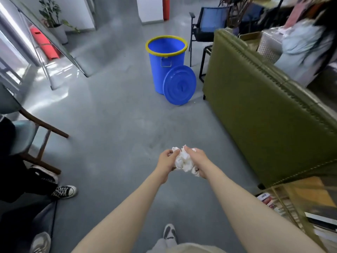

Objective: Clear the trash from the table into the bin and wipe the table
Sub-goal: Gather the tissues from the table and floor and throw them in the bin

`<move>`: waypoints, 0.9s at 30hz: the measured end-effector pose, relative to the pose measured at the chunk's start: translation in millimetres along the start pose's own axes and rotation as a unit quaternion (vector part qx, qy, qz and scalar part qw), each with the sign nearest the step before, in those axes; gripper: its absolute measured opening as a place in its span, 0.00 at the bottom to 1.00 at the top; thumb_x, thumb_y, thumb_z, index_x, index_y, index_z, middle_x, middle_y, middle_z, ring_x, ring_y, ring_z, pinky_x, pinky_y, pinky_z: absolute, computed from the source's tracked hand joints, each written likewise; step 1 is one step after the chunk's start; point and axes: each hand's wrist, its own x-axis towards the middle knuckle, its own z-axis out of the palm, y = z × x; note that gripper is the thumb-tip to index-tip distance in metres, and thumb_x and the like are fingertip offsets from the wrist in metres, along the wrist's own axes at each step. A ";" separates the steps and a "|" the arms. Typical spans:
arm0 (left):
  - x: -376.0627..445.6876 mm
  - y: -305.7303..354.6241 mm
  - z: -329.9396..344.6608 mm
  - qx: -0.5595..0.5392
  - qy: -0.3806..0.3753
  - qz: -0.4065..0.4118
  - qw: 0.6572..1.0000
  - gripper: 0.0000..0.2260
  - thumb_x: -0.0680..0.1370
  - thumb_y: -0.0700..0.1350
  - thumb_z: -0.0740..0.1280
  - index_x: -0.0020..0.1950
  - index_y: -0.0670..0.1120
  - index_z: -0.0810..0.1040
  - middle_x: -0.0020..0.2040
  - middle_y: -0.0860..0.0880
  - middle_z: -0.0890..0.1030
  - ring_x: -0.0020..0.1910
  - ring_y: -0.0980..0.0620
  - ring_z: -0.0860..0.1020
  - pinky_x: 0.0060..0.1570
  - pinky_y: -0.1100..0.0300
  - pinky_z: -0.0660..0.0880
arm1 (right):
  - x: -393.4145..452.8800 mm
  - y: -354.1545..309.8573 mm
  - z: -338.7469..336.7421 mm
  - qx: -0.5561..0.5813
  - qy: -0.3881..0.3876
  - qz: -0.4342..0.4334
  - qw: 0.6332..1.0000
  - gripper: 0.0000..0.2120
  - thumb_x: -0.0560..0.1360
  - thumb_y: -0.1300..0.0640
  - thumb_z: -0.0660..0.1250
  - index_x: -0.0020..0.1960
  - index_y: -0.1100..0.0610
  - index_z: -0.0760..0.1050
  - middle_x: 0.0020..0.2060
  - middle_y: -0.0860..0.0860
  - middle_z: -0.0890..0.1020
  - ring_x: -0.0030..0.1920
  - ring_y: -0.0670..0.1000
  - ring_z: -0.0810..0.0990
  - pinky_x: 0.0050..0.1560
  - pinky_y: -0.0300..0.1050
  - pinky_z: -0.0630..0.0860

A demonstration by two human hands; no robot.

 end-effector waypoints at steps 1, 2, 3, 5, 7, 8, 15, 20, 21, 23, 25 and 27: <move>14.1 9.8 -2.4 0.008 0.001 0.005 1.000 0.09 0.79 0.50 0.67 0.48 0.44 0.78 0.38 0.48 0.80 0.29 0.56 0.77 0.25 0.67 0.70 | 9.6 -11.6 3.6 -0.001 -0.003 -0.005 1.000 0.17 0.78 0.42 0.66 0.51 0.56 0.78 0.41 0.56 0.81 0.41 0.56 0.76 0.35 0.42 0.64; 30.3 21.9 -3.5 0.013 0.000 0.009 1.000 0.09 0.79 0.49 0.67 0.47 0.44 0.77 0.37 0.48 0.79 0.29 0.55 0.76 0.25 0.67 0.70 | 21.9 -25.5 5.4 -0.004 -0.003 -0.010 1.000 0.17 0.78 0.42 0.66 0.51 0.56 0.78 0.41 0.56 0.82 0.40 0.55 0.76 0.35 0.42 0.65; 40.1 28.0 -4.9 0.018 0.000 0.013 1.000 0.08 0.79 0.49 0.67 0.46 0.44 0.77 0.36 0.48 0.78 0.29 0.55 0.76 0.25 0.66 0.70 | 29.1 -32.8 6.8 -0.010 -0.001 -0.015 1.000 0.17 0.78 0.42 0.66 0.51 0.57 0.78 0.41 0.55 0.82 0.39 0.55 0.78 0.35 0.43 0.67; 64.3 44.4 -4.0 0.018 -0.003 0.019 1.000 0.08 0.79 0.48 0.67 0.46 0.44 0.77 0.35 0.49 0.79 0.29 0.55 0.77 0.26 0.65 0.72 | 50.9 -52.9 6.1 -0.018 -0.001 -0.020 1.000 0.18 0.78 0.42 0.66 0.52 0.57 0.78 0.42 0.56 0.82 0.38 0.56 0.78 0.35 0.43 0.68; 89.1 58.4 -2.0 0.009 -0.003 0.019 1.000 0.07 0.79 0.48 0.67 0.46 0.44 0.78 0.35 0.51 0.80 0.29 0.56 0.79 0.27 0.65 0.74 | 75.9 -72.4 3.7 -0.020 -0.005 -0.014 1.000 0.19 0.77 0.40 0.66 0.52 0.57 0.77 0.42 0.57 0.80 0.39 0.56 0.75 0.34 0.43 0.64; 99.2 64.9 -1.1 0.005 -0.002 0.017 1.000 0.07 0.79 0.48 0.67 0.46 0.45 0.78 0.36 0.51 0.81 0.30 0.56 0.79 0.28 0.65 0.74 | 86.0 -81.4 2.6 -0.020 -0.007 -0.012 1.000 0.19 0.77 0.40 0.66 0.52 0.57 0.77 0.42 0.57 0.79 0.40 0.56 0.74 0.34 0.42 0.62; 184.1 106.8 13.2 0.012 0.021 0.011 1.000 0.09 0.78 0.50 0.67 0.45 0.45 0.77 0.37 0.49 0.79 0.32 0.53 0.78 0.30 0.64 0.74 | 169.9 -149.3 -9.5 -0.031 -0.032 -0.012 0.999 0.20 0.76 0.40 0.66 0.53 0.57 0.76 0.42 0.56 0.77 0.39 0.55 0.73 0.34 0.42 0.61; 245.1 154.6 41.5 0.005 0.043 0.001 0.999 0.09 0.78 0.50 0.67 0.45 0.45 0.77 0.38 0.49 0.80 0.34 0.52 0.80 0.32 0.62 0.76 | 224.5 -204.6 -29.1 -0.050 -0.049 -0.026 0.997 0.26 0.78 0.42 0.66 0.60 0.65 0.76 0.44 0.57 0.79 0.42 0.55 0.76 0.40 0.46 0.66; 258.3 164.7 48.0 0.004 0.045 0.001 0.999 0.09 0.78 0.50 0.67 0.45 0.45 0.77 0.38 0.48 0.81 0.35 0.52 0.80 0.33 0.61 0.77 | 235.7 -217.5 -34.5 -0.053 -0.053 -0.029 0.997 0.26 0.79 0.42 0.65 0.60 0.65 0.76 0.44 0.57 0.79 0.42 0.55 0.76 0.40 0.46 0.66; 287.3 183.6 62.8 -0.002 0.052 -0.001 0.999 0.09 0.78 0.50 0.67 0.46 0.45 0.77 0.40 0.47 0.81 0.36 0.50 0.80 0.37 0.58 0.78 | 261.4 -243.8 -48.0 -0.057 -0.063 -0.024 0.996 0.25 0.79 0.42 0.65 0.60 0.64 0.76 0.44 0.57 0.79 0.42 0.56 0.76 0.38 0.45 0.64; 309.7 201.8 74.5 -0.014 0.055 0.000 0.998 0.10 0.77 0.52 0.67 0.46 0.45 0.78 0.40 0.46 0.81 0.37 0.49 0.80 0.39 0.56 0.77 | 283.1 -266.9 -56.2 -0.064 -0.070 -0.020 0.995 0.24 0.79 0.42 0.65 0.59 0.63 0.75 0.43 0.57 0.79 0.42 0.55 0.76 0.36 0.43 0.64; 331.9 217.8 87.9 -0.020 0.057 -0.001 0.998 0.11 0.77 0.53 0.68 0.45 0.46 0.78 0.39 0.47 0.81 0.37 0.50 0.80 0.38 0.57 0.76 | 305.3 -288.5 -63.9 -0.076 -0.070 -0.024 0.994 0.21 0.79 0.42 0.64 0.57 0.61 0.76 0.43 0.56 0.79 0.41 0.54 0.76 0.35 0.42 0.64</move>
